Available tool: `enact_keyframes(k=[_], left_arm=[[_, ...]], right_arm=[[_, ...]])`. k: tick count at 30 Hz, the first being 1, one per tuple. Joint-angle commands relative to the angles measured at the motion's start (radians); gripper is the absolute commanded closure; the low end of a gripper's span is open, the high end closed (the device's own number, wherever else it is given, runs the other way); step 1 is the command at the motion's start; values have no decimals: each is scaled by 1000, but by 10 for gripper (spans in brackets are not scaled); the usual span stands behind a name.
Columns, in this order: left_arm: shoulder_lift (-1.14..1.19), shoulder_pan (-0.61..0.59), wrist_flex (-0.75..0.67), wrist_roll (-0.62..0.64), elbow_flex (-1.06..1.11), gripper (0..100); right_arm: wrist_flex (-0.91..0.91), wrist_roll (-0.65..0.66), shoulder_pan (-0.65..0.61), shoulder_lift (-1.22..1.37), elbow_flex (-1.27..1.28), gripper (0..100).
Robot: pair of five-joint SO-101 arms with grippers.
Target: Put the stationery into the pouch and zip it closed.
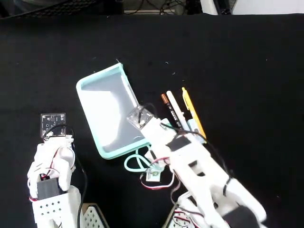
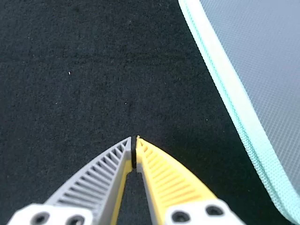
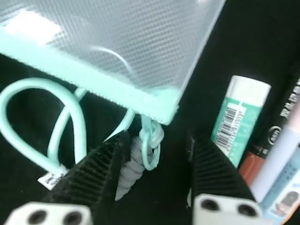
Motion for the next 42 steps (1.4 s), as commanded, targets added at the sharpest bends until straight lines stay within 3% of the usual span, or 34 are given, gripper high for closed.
enact_keyframes(k=[1, 6, 15, 21, 26, 30, 36, 42], left_arm=[[0, -4, -15, 9, 15, 963], [0, -4, -15, 9, 15, 963], [0, -4, -15, 9, 15, 963], [0, -4, -15, 9, 15, 963], [0, -4, -15, 9, 15, 963], [0, -4, -15, 9, 15, 963], [0, -4, -14, 9, 15, 963], [0, -4, -14, 9, 15, 963]], right_arm=[[-9, -6, -5, 97, -85, 832], [-15, -6, -3, 160, -153, 991], [-6, -6, -6, -48, -168, 963], [-31, -6, -8, -48, -209, 743], [-26, -6, -8, 38, -271, 740], [117, -6, -11, 58, -272, 743], [221, -6, -2, 61, -265, 872], [325, -5, -3, 65, -257, 879]])
